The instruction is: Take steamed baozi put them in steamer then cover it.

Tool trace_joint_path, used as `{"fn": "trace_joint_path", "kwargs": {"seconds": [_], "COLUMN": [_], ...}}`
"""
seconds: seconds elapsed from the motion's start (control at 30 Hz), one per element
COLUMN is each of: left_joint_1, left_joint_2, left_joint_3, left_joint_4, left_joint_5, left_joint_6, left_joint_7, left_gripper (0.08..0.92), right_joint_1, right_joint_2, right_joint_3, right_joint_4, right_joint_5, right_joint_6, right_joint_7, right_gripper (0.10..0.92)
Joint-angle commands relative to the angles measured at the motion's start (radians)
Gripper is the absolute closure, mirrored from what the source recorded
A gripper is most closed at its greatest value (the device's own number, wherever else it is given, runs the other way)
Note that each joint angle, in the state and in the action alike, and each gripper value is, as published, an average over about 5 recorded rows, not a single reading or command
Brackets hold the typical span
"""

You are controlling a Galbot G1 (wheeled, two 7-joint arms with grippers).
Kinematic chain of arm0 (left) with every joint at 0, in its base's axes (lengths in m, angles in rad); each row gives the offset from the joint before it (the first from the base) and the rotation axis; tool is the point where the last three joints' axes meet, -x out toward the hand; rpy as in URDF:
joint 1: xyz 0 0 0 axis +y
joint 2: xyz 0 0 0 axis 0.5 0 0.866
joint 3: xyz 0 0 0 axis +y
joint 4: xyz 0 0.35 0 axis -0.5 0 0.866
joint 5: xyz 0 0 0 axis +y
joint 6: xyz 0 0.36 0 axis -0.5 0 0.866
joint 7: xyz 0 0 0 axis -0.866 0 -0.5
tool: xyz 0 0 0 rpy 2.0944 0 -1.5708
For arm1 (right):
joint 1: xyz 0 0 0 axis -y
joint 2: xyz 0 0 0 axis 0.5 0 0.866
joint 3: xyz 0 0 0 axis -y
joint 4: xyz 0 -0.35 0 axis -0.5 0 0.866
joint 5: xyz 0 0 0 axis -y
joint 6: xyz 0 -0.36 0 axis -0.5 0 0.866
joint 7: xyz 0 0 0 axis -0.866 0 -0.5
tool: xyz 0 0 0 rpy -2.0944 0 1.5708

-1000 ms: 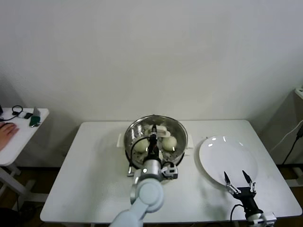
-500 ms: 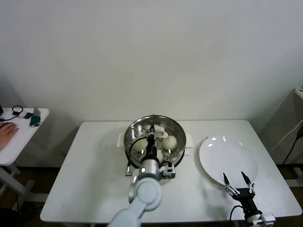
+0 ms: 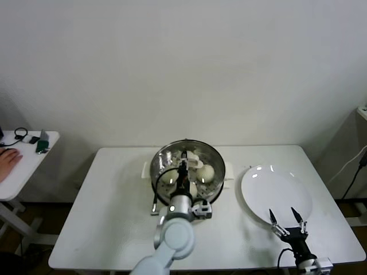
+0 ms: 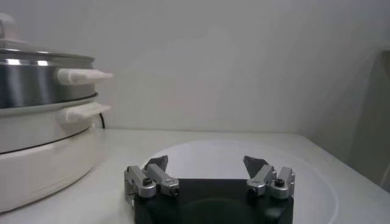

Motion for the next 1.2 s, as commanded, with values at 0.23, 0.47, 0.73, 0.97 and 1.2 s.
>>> {"fn": "trace_joint_path", "kwargs": {"seconds": [0.23, 0.47, 0.73, 0.97, 1.2], "left_joint_1": [0.021, 0.116, 0.356, 0.475, 0.549], "left_joint_2": [0.1, 0.179, 0.217, 0.153, 0.221], "left_joint_3": [0.011, -0.078, -0.3, -0.678, -0.852], "left_joint_4": [-0.202, -0.314, -0.409, -0.352, -0.137], "left_joint_5": [-0.314, -0.648, -1.124, -1.649, -1.877], "left_joint_6": [-0.012, -0.119, -0.33, -0.496, -0.694], "left_joint_7": [-0.082, -0.216, -0.337, -0.345, -0.263], "left_gripper": [0.41, 0.216, 0.177, 0.177, 0.177], "right_joint_1": [0.003, 0.01, 0.032, 0.041, 0.037], "right_joint_2": [-0.008, -0.017, -0.014, 0.001, 0.004], "right_joint_3": [-0.004, -0.007, -0.012, -0.013, -0.016], "right_joint_4": [0.018, 0.03, 0.034, 0.038, 0.019], "right_joint_5": [0.044, 0.028, 0.017, 0.003, -0.006], "right_joint_6": [-0.042, -0.042, -0.043, -0.041, -0.014], "right_joint_7": [0.063, 0.1, 0.13, 0.131, 0.122], "right_gripper": [0.203, 0.203, 0.203, 0.203, 0.203]}}
